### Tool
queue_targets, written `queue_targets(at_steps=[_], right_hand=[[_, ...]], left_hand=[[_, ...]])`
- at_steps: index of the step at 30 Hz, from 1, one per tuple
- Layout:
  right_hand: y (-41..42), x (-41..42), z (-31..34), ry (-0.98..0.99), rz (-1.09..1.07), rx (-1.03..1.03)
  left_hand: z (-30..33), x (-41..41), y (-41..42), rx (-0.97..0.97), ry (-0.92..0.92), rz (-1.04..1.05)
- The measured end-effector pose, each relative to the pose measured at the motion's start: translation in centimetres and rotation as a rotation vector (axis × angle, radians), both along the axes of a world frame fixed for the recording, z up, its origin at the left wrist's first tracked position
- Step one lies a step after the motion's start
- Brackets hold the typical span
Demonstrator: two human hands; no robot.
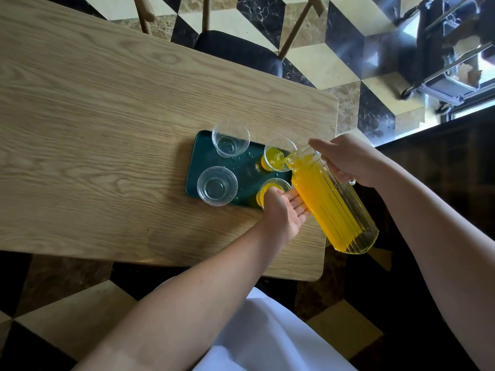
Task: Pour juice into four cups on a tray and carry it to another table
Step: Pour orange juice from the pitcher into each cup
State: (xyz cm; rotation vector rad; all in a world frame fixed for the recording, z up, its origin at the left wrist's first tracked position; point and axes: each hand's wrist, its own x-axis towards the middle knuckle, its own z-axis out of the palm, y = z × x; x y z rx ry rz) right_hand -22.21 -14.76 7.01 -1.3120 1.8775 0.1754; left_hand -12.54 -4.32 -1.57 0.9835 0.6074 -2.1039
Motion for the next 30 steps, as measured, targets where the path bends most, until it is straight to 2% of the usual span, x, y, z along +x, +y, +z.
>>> queue_targets(at_steps=[22,30], right_hand=[[0.1,0.7,0.2,0.047,-0.022,0.027],[0.3,0.5,-0.1,0.001,-0.041,0.023]], left_hand=[[0.9,0.4,0.2,-0.009,-0.041,-0.034],[0.6,0.6,0.1,-0.011,-0.079,-0.067]])
